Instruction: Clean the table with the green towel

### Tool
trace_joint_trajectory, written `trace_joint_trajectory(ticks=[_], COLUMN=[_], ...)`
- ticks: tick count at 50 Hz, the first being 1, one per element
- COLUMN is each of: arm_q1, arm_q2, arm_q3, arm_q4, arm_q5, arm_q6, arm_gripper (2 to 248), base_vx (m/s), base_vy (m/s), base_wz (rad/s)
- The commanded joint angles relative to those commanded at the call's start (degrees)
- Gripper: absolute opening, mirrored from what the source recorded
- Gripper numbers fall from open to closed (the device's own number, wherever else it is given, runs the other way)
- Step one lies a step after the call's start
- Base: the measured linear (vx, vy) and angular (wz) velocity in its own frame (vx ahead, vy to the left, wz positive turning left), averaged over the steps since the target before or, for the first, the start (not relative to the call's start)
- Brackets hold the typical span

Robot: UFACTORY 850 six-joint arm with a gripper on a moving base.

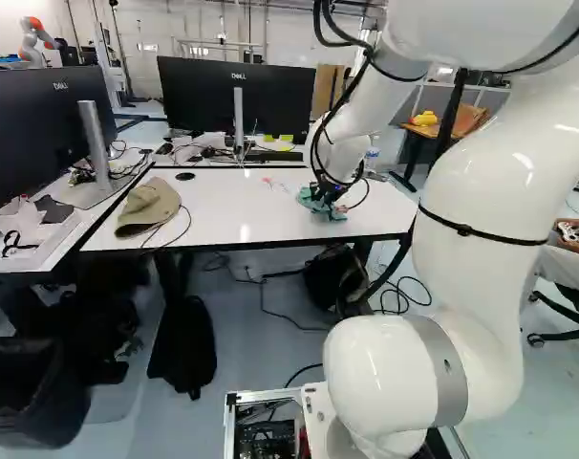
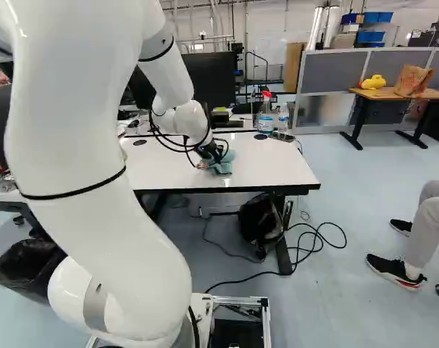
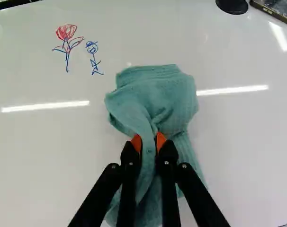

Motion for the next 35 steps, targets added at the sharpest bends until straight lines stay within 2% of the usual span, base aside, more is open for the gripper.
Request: trace_joint_trajectory(ticks=[15, 35], arm_q1=[-0.96, -4.74], arm_q2=[3.81, 6.61], arm_q3=[4.22, 7.22], arm_q4=[0.0, 0.0], arm_q5=[0.0, 0.0], arm_q6=[0.0, 0.0], arm_gripper=[55, 55], base_vx=[0.0, 0.0], base_vy=[0.0, 0.0], base_wz=[0.0, 0.0])
